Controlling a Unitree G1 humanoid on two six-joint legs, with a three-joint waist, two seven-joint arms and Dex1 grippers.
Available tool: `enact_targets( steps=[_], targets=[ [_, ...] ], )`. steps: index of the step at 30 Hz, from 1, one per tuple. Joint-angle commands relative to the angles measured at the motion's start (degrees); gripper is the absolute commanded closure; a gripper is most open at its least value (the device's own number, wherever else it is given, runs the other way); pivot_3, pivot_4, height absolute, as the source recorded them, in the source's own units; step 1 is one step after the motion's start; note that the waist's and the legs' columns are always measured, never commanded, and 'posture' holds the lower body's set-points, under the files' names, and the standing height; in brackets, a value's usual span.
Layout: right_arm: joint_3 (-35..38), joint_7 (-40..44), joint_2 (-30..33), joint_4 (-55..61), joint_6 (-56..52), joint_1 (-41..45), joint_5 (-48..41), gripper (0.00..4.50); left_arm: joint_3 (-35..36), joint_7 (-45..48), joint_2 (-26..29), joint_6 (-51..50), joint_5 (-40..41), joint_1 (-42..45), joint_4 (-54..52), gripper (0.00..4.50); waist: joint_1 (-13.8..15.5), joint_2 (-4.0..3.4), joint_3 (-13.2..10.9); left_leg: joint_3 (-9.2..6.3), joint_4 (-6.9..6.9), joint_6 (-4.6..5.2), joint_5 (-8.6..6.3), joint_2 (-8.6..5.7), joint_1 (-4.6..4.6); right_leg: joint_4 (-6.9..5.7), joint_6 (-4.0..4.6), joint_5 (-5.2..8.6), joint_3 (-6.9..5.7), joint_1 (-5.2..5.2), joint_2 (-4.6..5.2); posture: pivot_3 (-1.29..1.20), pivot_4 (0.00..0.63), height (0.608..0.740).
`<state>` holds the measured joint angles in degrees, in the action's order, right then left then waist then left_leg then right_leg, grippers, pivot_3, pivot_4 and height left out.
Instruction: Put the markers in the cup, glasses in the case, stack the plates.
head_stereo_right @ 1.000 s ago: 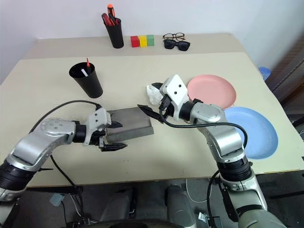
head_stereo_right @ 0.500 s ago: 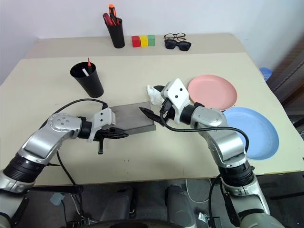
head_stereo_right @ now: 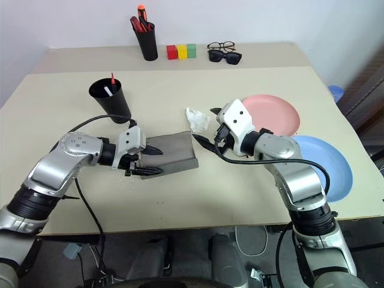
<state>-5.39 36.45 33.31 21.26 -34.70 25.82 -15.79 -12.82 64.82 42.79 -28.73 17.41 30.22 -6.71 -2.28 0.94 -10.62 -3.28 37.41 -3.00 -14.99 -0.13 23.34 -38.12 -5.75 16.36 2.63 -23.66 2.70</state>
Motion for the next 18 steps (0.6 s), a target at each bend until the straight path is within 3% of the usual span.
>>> enact_targets(
  steps=[1,8,18],
  targets=[
    [0.0,-0.7,3.0,-2.2,-2.5,0.2,3.1,0.0,7.1,-2.6,-0.7,0.2,3.4,-0.7,-1.1,1.72,0.0,0.0,0.0,0.0,0.01,0.0,0.0,0.0,0.0,0.0,0.0,0.0,0.0,0.0,0.0,0.0,0.15,0.74],
    [-2.1,-3.7,2.8,-8.8,-9.5,3.3,7.1,0.0,15.2,-6.6,-0.2,3.1,4.5,-12.2,-5.3,1.72,-0.2,-0.02,0.0,0.05,-0.04,0.0,0.0,0.06,-0.03,-0.01,0.0,0.0,0.08,-0.04,-0.01,0.0,0.15,0.74],
    [-2.4,-5.4,1.9,-13.9,-18.1,7.6,8.8,0.0,18.5,-10.9,-1.0,3.0,5.6,-20.5,-10.3,1.72,0.3,-0.01,0.0,0.03,-0.01,0.03,-0.02,0.03,-0.02,0.02,0.0,0.0,0.03,0.01,0.08,0.0,0.15,0.74]
  ],
)
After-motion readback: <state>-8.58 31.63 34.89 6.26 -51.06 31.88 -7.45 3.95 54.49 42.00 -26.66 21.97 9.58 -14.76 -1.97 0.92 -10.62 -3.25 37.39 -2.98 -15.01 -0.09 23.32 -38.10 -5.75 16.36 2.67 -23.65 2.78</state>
